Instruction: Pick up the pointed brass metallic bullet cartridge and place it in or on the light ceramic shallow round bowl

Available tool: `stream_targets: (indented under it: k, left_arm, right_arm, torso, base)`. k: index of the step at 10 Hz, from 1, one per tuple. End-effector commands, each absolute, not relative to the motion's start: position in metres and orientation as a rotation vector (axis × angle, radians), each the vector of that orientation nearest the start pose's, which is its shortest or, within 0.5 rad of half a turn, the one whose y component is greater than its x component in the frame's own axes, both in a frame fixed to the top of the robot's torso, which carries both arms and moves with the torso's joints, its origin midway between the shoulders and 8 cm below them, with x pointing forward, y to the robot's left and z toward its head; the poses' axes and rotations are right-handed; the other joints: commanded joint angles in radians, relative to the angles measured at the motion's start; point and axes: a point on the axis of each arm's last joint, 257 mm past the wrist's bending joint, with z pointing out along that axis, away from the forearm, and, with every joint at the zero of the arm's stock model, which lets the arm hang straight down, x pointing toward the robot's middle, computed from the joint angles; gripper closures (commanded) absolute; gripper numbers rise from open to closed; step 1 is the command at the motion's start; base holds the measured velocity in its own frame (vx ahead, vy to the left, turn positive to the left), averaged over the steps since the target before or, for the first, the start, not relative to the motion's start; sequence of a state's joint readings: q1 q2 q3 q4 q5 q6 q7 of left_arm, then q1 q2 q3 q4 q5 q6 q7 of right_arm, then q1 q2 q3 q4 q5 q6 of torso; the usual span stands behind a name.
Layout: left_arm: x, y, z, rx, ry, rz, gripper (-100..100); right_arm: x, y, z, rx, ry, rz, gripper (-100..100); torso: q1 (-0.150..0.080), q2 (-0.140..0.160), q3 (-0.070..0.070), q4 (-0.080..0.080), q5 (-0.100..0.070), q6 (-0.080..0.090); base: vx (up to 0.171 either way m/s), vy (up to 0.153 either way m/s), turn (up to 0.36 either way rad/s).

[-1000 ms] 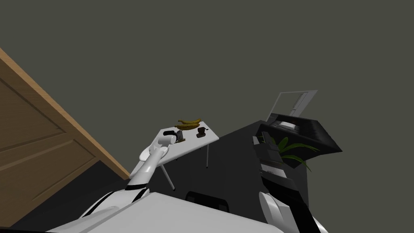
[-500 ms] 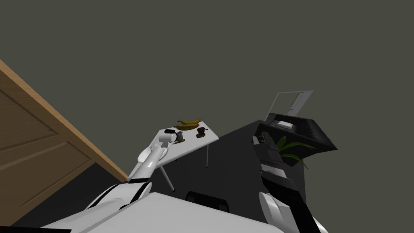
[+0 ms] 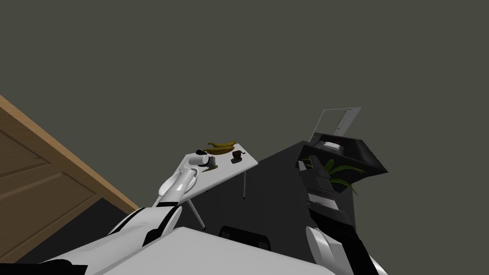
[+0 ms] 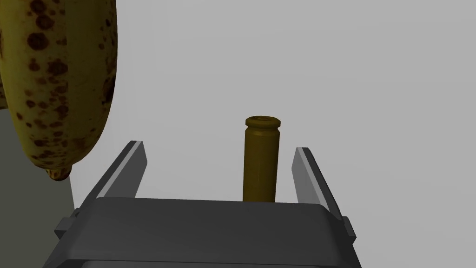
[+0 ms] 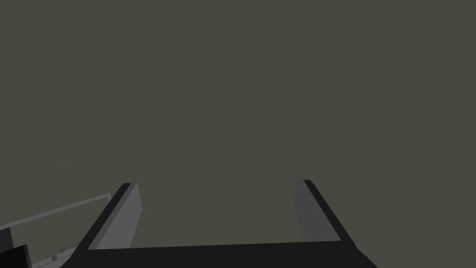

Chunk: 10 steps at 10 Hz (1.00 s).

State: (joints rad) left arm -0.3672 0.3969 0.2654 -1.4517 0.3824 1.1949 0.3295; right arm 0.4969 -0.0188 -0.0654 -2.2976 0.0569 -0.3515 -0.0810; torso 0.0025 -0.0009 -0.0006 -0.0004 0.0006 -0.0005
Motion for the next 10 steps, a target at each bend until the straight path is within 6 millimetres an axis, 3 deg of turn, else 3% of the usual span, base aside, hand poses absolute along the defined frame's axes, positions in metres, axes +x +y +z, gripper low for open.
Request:
stream_targets:
  k: [1, 10]
  left_arm:
    - [0.534, 0.388, -0.29, -2.296, 1.347, -0.779, -100]
    - [0.497, 0.399, -0.314, -2.591, 1.383, -0.53, -100]
  right_arm:
    - [0.361, -0.3, 0.005, 0.743, 0.714, 1.239, 0]
    - [0.361, -0.3, 0.005, 0.743, 0.714, 1.239, 0]
  torso:
    - [0.0, 0.0, 0.0, 0.0, 0.0, 0.0]
    - [0.0, 0.001, 0.0, 0.0, 0.0, 0.0]
  base:
    - [0.001, 0.016, 0.01]
    - [0.004, 0.04, -0.07]
